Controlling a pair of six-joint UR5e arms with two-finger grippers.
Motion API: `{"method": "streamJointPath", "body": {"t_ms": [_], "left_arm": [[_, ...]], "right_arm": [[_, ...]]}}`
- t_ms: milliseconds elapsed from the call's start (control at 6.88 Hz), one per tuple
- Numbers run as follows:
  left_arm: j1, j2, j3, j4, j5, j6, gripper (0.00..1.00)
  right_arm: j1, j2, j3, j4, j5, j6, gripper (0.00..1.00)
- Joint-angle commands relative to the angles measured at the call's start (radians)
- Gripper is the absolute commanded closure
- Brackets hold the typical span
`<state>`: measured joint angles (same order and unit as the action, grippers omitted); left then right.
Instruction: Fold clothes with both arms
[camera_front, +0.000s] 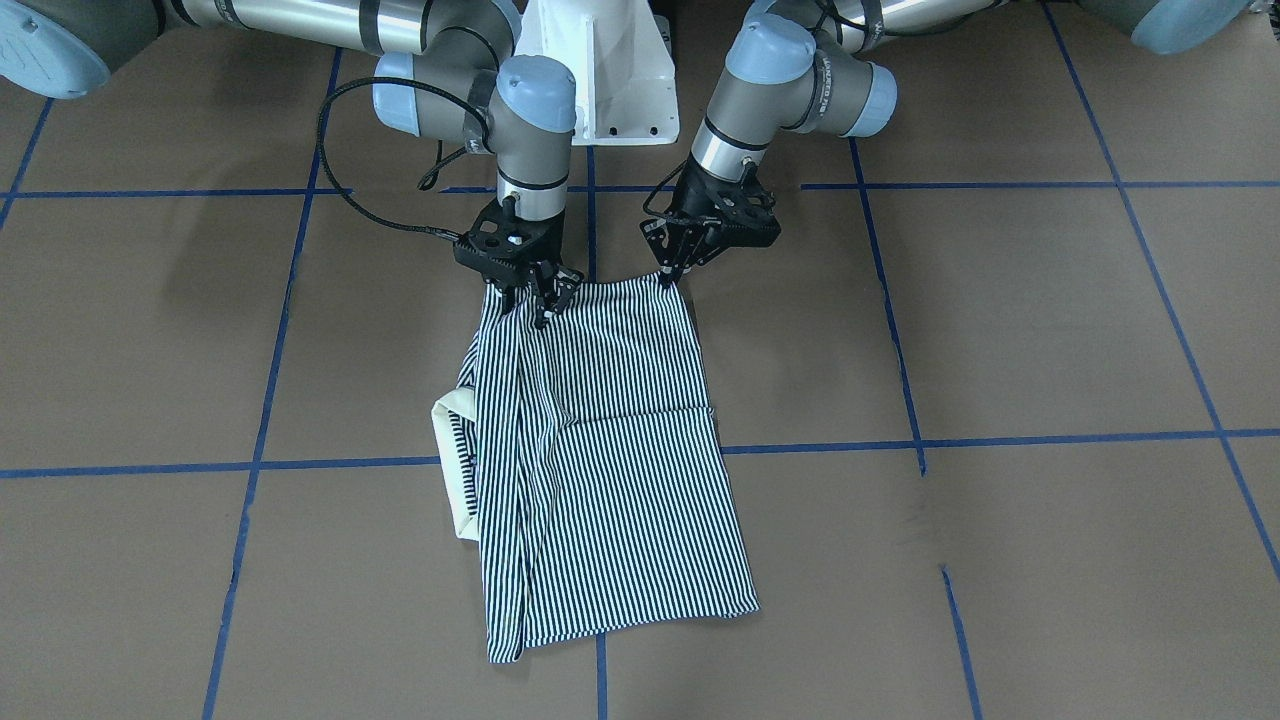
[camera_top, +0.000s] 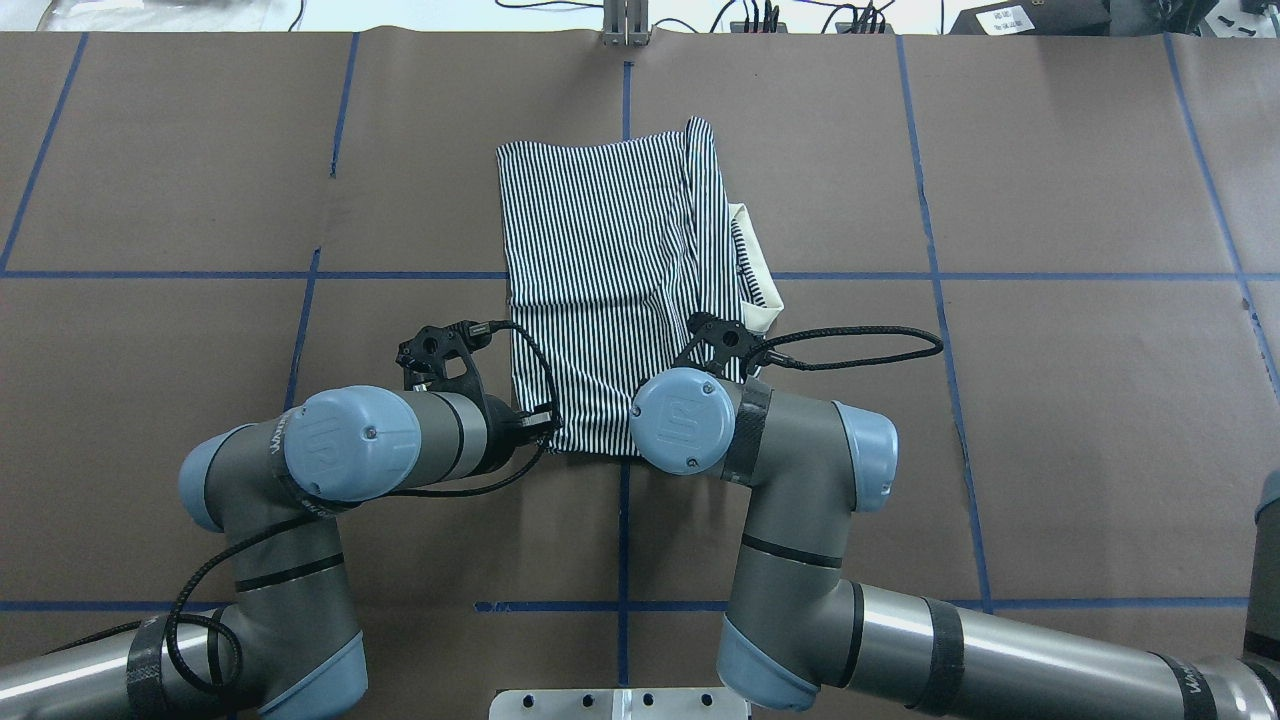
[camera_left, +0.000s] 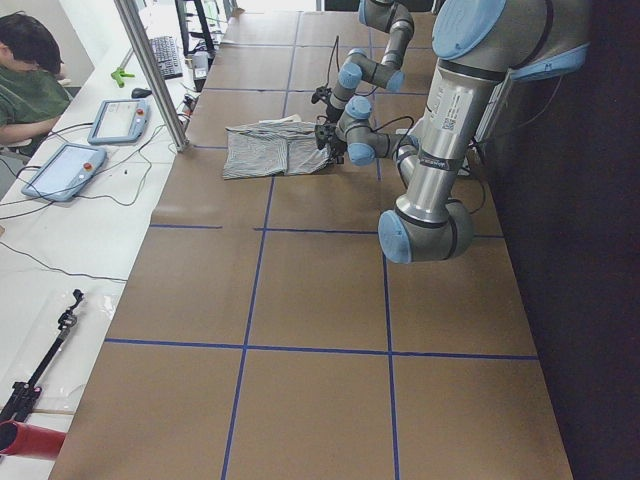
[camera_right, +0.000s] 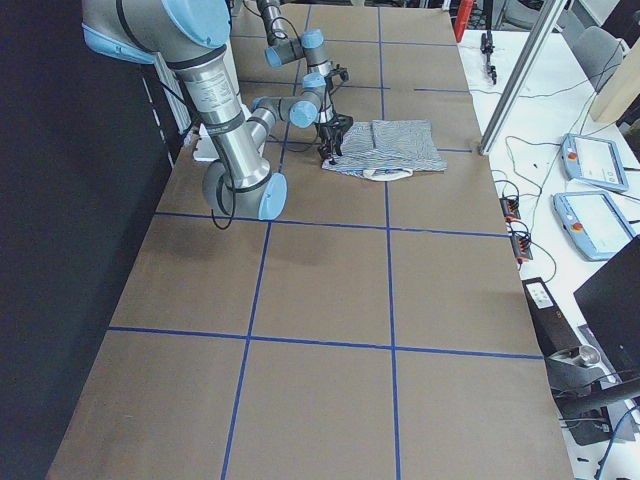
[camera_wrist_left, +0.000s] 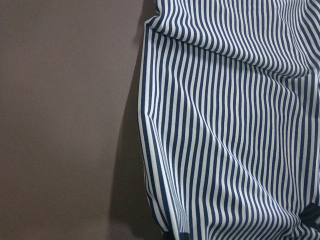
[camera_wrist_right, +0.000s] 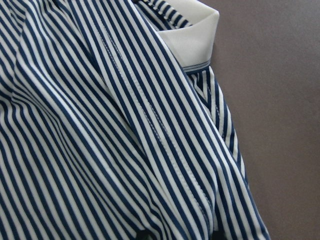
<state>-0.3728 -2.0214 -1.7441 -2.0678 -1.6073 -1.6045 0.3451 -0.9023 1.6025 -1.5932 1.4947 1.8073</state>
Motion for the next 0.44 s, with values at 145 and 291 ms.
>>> {"method": "streamJointPath", "body": {"t_ms": [145, 291], "left_arm": [[0.002, 0.000, 0.000, 0.000, 0.001, 0.000, 1.00], [0.000, -0.002, -0.002, 0.000, 0.001, 0.000, 1.00]], "right_arm": [[0.000, 0.005, 0.007, 0.002, -0.001, 0.006, 1.00], [0.000, 0.006, 0.014, 0.004, -0.001, 0.006, 1.00]]}}
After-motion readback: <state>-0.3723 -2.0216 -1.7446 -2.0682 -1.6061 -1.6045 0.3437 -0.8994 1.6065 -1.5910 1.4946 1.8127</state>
